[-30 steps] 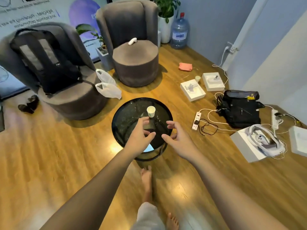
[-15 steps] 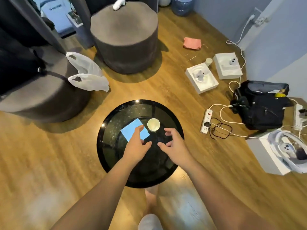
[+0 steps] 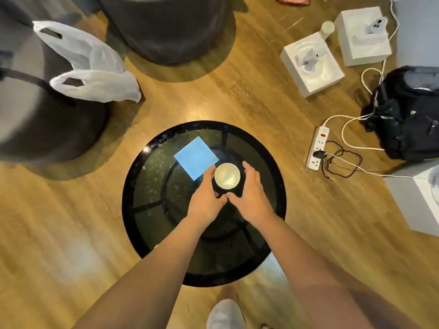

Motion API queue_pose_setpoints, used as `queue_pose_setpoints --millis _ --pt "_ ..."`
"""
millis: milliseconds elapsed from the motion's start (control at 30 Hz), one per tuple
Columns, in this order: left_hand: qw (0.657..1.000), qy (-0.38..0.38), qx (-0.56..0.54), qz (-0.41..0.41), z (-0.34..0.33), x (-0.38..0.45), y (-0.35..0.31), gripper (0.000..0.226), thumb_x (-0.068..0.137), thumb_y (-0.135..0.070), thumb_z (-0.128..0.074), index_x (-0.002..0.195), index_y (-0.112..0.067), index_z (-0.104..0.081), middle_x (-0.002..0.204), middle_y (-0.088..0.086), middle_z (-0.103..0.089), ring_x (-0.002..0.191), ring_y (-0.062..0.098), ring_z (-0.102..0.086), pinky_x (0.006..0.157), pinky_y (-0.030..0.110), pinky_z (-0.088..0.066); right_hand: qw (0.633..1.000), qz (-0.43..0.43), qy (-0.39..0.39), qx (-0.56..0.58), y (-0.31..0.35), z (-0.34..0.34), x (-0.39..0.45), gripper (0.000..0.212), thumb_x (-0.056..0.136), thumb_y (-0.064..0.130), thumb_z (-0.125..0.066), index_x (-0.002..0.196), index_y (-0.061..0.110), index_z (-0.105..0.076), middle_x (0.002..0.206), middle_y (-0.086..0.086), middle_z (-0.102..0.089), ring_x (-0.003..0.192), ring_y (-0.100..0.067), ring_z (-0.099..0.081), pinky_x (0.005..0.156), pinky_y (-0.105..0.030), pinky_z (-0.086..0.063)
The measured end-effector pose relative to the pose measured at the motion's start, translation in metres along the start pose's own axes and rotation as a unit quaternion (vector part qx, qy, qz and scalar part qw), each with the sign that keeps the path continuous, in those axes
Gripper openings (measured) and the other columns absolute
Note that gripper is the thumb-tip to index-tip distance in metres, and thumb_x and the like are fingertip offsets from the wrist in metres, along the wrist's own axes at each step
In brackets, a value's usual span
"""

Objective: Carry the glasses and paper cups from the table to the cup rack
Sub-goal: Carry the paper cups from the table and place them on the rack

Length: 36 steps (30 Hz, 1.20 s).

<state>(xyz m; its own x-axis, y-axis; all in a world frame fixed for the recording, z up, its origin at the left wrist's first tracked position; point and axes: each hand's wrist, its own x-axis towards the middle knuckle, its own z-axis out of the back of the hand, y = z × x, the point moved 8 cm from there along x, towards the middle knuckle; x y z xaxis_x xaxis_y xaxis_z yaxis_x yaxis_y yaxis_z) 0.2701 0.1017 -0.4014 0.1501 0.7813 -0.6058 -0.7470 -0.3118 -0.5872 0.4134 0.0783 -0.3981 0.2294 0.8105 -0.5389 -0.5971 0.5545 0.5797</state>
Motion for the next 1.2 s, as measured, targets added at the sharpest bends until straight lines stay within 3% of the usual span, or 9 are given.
queue_pose_setpoints --millis 200,433,667,800,867,933,1033,1100,1200 --pt "0.999 -0.012 0.011 -0.029 0.003 0.020 -0.011 0.064 0.091 -0.021 -0.076 0.146 -0.026 -0.042 0.132 -0.003 -0.064 0.102 0.018 -0.066 0.094 0.041 -0.057 0.999 0.035 0.022 0.006 0.006 0.000 0.023 0.078 0.083 0.028 -0.081 0.147 0.027 -0.037 0.146 0.004 -0.048 0.134 -0.019 -0.048 0.109 -0.039 -0.045" --pt "0.992 -0.032 -0.086 -0.091 0.036 0.012 -0.070 0.060 0.088 -0.022 -0.076 0.139 -0.036 -0.048 0.118 -0.018 -0.061 0.093 0.013 -0.065 0.078 0.030 -0.052 0.990 0.067 -0.004 0.122 0.044 0.072 0.011 0.061 0.085 0.027 -0.077 0.138 0.024 -0.046 0.133 0.007 -0.052 0.118 -0.012 -0.053 0.096 -0.036 -0.050" --pt "0.968 0.002 -0.164 -0.189 0.065 -0.023 -0.212 0.077 0.075 -0.023 -0.074 0.142 -0.039 -0.040 0.135 -0.010 -0.059 0.127 0.013 -0.056 0.104 0.036 -0.050 0.971 0.087 -0.122 0.185 0.100 0.213 -0.035 0.057 0.080 0.044 -0.079 0.125 0.024 -0.050 0.119 0.004 -0.059 0.101 -0.016 -0.058 0.074 -0.026 -0.045" --pt "0.950 0.022 -0.169 -0.263 0.077 -0.063 -0.315 0.074 0.077 -0.027 -0.078 0.132 -0.053 -0.034 0.119 -0.035 -0.057 0.114 -0.012 -0.055 0.089 0.010 -0.049 0.946 0.109 -0.213 0.217 0.125 0.308 -0.089 0.061 0.080 0.043 -0.081 0.124 0.023 -0.045 0.124 0.002 -0.057 0.109 -0.013 -0.055 0.084 -0.026 -0.049" --pt "0.937 0.026 -0.167 -0.306 0.082 -0.091 -0.367 0.077 0.079 -0.023 -0.081 0.134 -0.048 -0.033 0.117 -0.040 -0.056 0.111 -0.021 -0.052 0.083 0.002 -0.045 0.931 0.121 -0.261 0.226 0.136 0.357 -0.120 0.064 0.080 0.041 -0.082 0.126 0.019 -0.044 0.126 0.001 -0.055 0.111 -0.012 -0.054 0.088 -0.027 -0.049" --pt "0.923 0.029 -0.158 -0.351 0.086 -0.125 -0.420 0.079 0.080 -0.018 -0.081 0.140 -0.034 -0.032 0.123 -0.028 -0.057 0.114 -0.014 -0.055 0.091 0.010 -0.050 0.913 0.131 -0.312 0.227 0.145 0.408 -0.155 0.062 0.080 0.041 -0.081 0.125 0.018 -0.045 0.123 0.002 -0.055 0.110 -0.011 -0.054 0.088 -0.026 -0.049" --pt "0.905 0.046 -0.125 -0.403 0.086 -0.180 -0.496 0.088 0.082 -0.017 -0.081 0.150 -0.022 -0.025 0.138 0.000 -0.057 0.127 0.018 -0.057 0.107 0.045 -0.050 0.893 0.142 -0.359 0.233 0.153 0.481 -0.211 0.057 0.081 0.039 -0.081 0.121 0.020 -0.046 0.120 0.002 -0.055 0.107 -0.010 -0.055 0.088 -0.021 -0.048" --pt "0.891 0.059 -0.095 -0.440 0.086 -0.227 -0.548 0.094 0.083 -0.020 -0.081 0.153 -0.024 -0.019 0.143 0.005 -0.054 0.131 0.025 -0.054 0.109 0.051 -0.047 0.877 0.151 -0.393 0.232 0.155 0.528 -0.258 0.055 0.082 0.039 -0.080 0.120 0.022 -0.046 0.118 0.003 -0.056 0.103 -0.003 -0.054 0.078 -0.006 -0.044" --pt "0.856 0.078 -0.065 -0.507 0.081 -0.301 -0.617 0.089 0.085 -0.024 -0.079 0.151 -0.030 -0.021 0.141 0.004 -0.056 0.128 0.026 -0.057 0.107 0.052 -0.049 0.850 0.157 -0.452 0.220 0.151 0.589 -0.334 0.053 0.082 0.040 -0.080 0.120 0.025 -0.045 0.118 0.005 -0.056 0.105 -0.007 -0.055 0.069 -0.001 -0.041"
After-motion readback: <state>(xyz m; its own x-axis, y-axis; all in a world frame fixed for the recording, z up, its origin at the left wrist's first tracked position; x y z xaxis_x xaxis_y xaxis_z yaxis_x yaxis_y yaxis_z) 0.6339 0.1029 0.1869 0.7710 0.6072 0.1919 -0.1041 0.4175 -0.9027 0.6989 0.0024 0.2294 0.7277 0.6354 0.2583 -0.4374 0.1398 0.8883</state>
